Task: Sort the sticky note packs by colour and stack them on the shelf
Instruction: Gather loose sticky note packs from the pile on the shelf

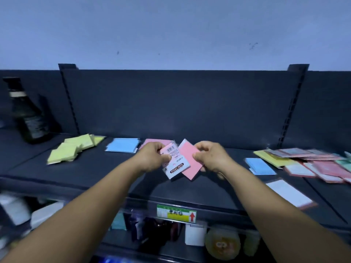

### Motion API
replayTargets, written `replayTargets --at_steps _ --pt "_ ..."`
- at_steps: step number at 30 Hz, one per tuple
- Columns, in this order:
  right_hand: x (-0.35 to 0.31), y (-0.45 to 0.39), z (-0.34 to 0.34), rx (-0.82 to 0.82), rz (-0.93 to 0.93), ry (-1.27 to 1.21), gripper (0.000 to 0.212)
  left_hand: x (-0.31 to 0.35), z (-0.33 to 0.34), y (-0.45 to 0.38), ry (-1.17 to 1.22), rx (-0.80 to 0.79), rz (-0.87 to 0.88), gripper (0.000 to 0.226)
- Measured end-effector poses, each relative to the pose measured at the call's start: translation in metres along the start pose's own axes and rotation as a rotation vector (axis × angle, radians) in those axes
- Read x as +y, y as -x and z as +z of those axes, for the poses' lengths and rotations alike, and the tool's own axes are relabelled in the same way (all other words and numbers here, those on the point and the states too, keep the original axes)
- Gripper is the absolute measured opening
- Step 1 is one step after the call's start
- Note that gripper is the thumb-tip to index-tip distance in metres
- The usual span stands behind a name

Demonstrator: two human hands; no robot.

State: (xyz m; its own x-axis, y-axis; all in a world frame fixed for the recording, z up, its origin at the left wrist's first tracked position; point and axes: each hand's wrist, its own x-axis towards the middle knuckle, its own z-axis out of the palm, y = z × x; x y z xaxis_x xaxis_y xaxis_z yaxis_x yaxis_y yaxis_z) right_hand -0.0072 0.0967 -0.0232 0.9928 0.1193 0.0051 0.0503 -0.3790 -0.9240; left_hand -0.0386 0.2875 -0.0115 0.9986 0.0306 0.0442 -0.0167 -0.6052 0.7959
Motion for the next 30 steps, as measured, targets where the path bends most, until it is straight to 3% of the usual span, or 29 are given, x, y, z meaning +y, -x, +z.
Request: replayTargets --at_steps 4,7,15,24,26,30 --pt "-0.016 -0.020 0.046 0.047 -0.016 0.039 0.039 -0.037 -0.039 -0.005 -0.019 0.093 -0.092 0.004" --pt "-0.024 -0.033 0.072 0.144 -0.008 0.111 0.037 -0.063 -0.066 -0.012 -0.007 0.143 -0.151 0.008" --pt "-0.030 -0.067 0.114 0.323 0.073 0.118 0.042 -0.107 -0.098 -0.033 0.009 0.099 -0.219 0.011" --pt "-0.037 -0.072 0.137 0.252 0.021 0.153 0.038 -0.104 -0.073 -0.050 0.161 0.020 -0.204 0.008" --pt "-0.037 -0.069 0.134 0.245 0.016 0.171 0.036 -0.100 -0.066 -0.055 0.097 0.041 -0.191 0.014" --pt "-0.035 -0.060 0.127 0.233 0.034 0.207 0.029 -0.095 -0.057 -0.059 -0.303 0.065 -0.185 0.038"
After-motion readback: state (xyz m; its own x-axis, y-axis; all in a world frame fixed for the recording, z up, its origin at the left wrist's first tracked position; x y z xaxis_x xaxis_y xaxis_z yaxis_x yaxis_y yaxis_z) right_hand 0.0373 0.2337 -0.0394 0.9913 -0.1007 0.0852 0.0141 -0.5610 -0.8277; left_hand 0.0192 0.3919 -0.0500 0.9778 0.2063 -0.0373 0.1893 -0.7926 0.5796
